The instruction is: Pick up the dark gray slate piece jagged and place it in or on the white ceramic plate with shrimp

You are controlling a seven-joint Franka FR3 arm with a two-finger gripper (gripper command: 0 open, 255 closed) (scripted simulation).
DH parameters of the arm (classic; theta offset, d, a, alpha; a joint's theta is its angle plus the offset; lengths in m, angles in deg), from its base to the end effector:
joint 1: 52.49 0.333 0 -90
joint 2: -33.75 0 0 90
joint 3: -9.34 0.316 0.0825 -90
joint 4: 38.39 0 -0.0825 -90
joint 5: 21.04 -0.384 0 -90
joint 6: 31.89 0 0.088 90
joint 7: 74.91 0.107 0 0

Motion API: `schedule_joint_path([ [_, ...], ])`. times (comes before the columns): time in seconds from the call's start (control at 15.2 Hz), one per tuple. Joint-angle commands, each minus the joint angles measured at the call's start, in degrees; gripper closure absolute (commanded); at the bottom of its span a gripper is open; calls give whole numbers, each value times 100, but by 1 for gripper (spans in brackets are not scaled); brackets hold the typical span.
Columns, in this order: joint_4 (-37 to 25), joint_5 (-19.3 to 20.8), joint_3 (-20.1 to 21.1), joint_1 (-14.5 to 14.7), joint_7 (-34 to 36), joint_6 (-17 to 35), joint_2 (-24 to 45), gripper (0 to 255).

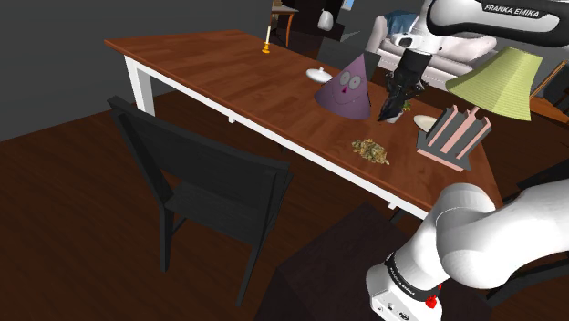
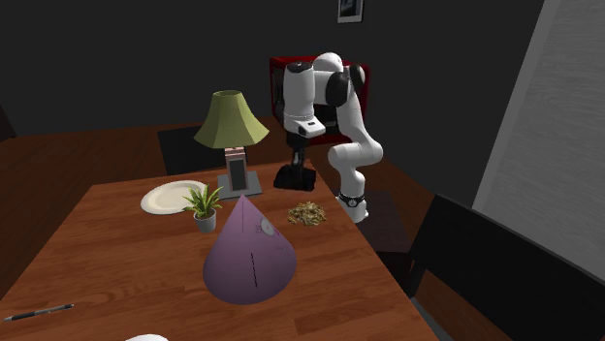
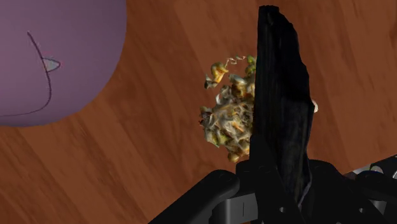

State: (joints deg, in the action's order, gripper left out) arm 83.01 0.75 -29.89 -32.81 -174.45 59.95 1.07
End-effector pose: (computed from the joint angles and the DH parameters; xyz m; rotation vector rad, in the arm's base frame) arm 0.3598 -0.2261 0.5682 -2.2693 -2.1357 0.0824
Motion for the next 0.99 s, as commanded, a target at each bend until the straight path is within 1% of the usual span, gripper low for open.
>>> schedule_joint_path([
  [0.0,287,16,375,-102,310,-171,-378,255],
  [0.07,481,-5,597,-155,497,-262,-609,255],
  [0.92,1479,231,315,-248,599,676,-682,255],
])
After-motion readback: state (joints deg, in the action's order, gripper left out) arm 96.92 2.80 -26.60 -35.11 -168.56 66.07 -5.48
